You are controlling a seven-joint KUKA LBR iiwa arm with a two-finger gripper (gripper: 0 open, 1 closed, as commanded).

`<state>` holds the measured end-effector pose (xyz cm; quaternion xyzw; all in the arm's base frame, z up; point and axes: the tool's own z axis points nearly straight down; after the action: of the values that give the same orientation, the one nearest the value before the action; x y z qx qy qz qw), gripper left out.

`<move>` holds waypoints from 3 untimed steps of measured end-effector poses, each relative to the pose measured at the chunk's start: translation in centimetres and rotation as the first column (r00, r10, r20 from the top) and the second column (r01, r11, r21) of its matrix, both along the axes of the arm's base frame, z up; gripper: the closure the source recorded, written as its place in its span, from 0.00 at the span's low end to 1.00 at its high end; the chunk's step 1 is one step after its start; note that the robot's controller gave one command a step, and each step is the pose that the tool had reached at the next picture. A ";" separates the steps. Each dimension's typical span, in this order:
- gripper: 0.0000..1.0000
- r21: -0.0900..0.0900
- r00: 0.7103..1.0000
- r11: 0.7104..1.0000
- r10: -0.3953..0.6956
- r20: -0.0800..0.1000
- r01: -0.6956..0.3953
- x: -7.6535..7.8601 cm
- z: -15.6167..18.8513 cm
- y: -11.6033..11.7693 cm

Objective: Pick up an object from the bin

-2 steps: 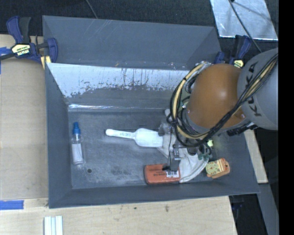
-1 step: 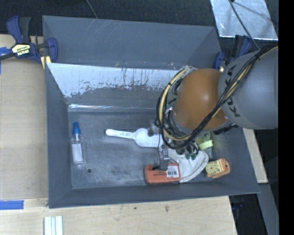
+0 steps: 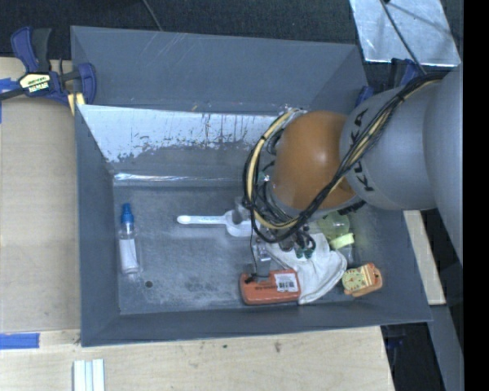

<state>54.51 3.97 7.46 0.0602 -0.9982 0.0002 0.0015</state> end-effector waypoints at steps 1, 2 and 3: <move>0.00 0.002 0.994 0.994 -0.111 0.007 0.111 1.3 0.4 0.1; 0.00 0.001 0.995 0.995 -0.101 0.004 0.101 4.0 3.7 0.1; 0.00 0.002 0.993 0.993 -0.114 0.011 0.114 5.4 5.9 0.1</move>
Offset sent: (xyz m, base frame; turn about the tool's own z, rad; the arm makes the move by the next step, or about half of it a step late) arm 0.0504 0.0005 0.0502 0.0930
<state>59.92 4.09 13.41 0.0029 -1.0000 -0.0003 -0.0043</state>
